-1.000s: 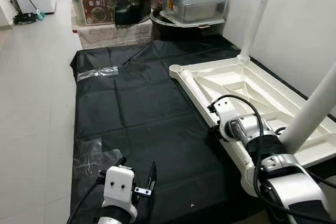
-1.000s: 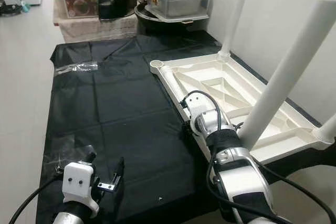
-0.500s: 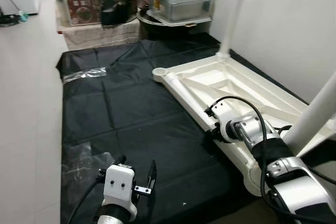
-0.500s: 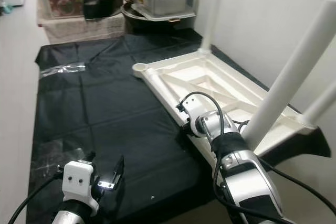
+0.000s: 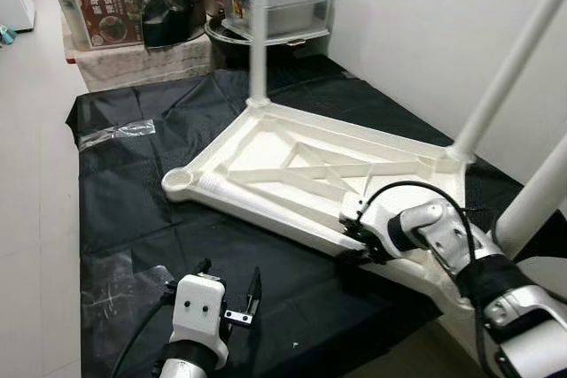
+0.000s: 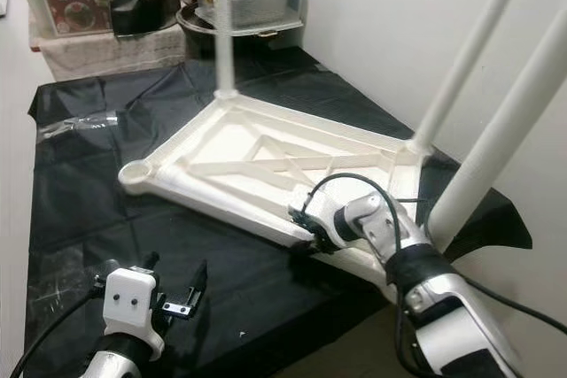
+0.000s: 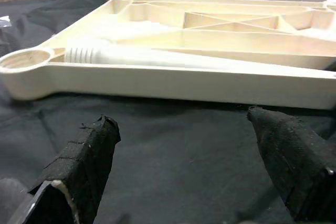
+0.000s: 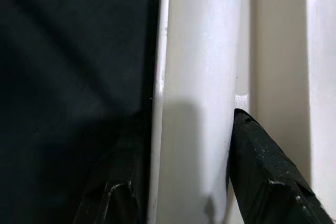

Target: Building children table

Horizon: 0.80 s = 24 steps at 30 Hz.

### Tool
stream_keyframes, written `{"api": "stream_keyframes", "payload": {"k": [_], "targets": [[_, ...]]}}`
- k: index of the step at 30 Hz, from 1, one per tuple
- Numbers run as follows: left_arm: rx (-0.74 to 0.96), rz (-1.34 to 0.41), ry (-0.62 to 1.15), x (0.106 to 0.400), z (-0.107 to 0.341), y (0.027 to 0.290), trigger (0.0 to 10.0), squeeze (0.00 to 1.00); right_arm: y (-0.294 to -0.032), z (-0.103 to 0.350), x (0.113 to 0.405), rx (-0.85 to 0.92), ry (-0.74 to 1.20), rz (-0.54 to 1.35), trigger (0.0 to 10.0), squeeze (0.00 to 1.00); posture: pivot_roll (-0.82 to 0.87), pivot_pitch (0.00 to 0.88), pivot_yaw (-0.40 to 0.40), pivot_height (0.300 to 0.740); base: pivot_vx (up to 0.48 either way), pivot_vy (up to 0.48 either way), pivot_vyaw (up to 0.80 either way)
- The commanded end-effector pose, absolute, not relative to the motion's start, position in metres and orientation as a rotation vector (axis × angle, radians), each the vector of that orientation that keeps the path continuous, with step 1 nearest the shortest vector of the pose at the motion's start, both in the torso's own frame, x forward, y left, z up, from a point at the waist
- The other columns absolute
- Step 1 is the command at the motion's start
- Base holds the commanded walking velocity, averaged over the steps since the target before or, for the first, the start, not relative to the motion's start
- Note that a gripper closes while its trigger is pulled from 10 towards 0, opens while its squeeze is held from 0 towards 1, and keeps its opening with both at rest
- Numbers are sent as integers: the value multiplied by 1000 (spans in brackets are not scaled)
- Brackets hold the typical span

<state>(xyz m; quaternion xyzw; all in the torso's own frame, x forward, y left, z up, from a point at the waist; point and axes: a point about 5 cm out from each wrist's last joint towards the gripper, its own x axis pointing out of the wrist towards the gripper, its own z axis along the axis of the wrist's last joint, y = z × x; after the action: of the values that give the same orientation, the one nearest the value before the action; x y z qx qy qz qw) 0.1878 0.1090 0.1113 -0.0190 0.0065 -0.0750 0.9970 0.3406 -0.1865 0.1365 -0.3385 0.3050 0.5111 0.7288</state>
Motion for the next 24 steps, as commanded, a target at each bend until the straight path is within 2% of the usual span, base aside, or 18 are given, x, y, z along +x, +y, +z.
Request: {"api": "stream_keyframes", "payload": {"k": [1, 7, 16, 24], "targets": [[-23, -150, 26, 188, 108, 111, 10000, 0, -177, 129, 333, -851, 656, 1278, 0, 0, 9, 38, -43, 740, 0, 0, 0], [-13, -157, 22, 188, 108, 111, 10000, 0, -177, 136, 332, -952, 561, 1435, 0, 0, 13, 37, -42, 740, 0, 0, 0], [-7, -323, -64, 187, 128, 90, 10000, 0, -158, 145, 346, -1094, 448, 1439, 0, 0, 19, 32, -48, 740, 0, 0, 0], [15, -340, -62, 187, 125, 87, 10000, 0, -137, 155, 353, -1211, 280, 1502, 0, 0, 22, 27, -53, 740, 0, 0, 0]]}}
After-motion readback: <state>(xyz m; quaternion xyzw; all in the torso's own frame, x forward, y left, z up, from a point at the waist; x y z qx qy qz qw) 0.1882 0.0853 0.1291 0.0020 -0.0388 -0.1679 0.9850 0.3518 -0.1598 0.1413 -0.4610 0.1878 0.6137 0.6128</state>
